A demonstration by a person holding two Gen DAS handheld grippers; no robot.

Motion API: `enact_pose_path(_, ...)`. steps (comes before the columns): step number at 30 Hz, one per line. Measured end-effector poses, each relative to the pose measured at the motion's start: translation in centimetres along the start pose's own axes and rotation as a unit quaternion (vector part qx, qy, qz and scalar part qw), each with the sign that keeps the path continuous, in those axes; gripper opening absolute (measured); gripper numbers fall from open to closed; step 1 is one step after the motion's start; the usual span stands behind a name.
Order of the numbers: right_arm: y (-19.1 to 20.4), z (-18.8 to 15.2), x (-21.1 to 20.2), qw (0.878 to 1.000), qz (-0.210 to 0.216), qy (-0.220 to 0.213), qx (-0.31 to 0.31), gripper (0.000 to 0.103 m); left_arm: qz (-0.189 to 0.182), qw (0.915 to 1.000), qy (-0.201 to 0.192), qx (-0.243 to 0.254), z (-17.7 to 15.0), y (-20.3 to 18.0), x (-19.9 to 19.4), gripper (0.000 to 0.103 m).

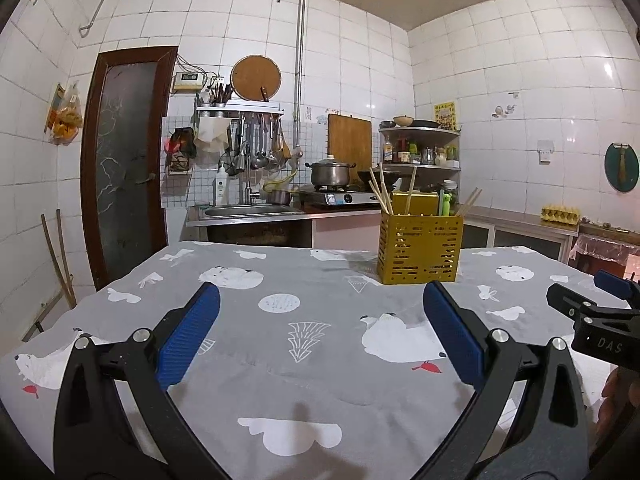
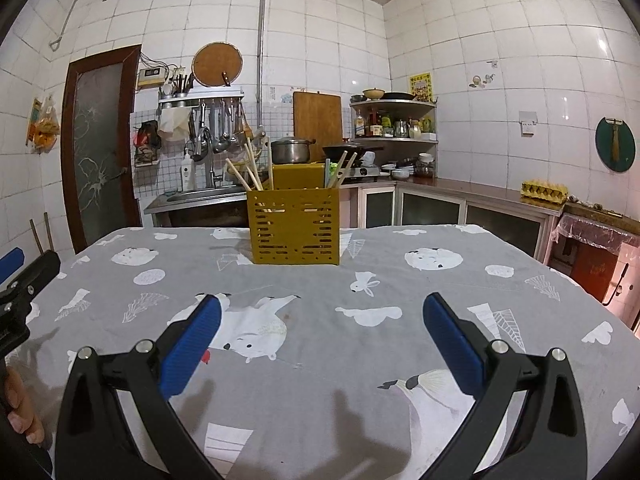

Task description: Organize utensils

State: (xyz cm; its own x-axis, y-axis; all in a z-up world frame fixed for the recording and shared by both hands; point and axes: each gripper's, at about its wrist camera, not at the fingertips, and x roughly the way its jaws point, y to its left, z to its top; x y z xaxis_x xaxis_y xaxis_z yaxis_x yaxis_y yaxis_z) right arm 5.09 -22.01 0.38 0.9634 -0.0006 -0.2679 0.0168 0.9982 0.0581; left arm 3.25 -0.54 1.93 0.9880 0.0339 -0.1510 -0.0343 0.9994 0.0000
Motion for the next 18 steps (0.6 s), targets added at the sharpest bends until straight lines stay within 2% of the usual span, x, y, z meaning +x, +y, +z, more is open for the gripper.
enact_pose_path(18, -0.06, -0.01, -0.06, 1.000, -0.002, 0.000, -0.003, 0.099, -0.001, 1.0000, 0.002, -0.005, -0.04, 0.00, -0.01, 0.098)
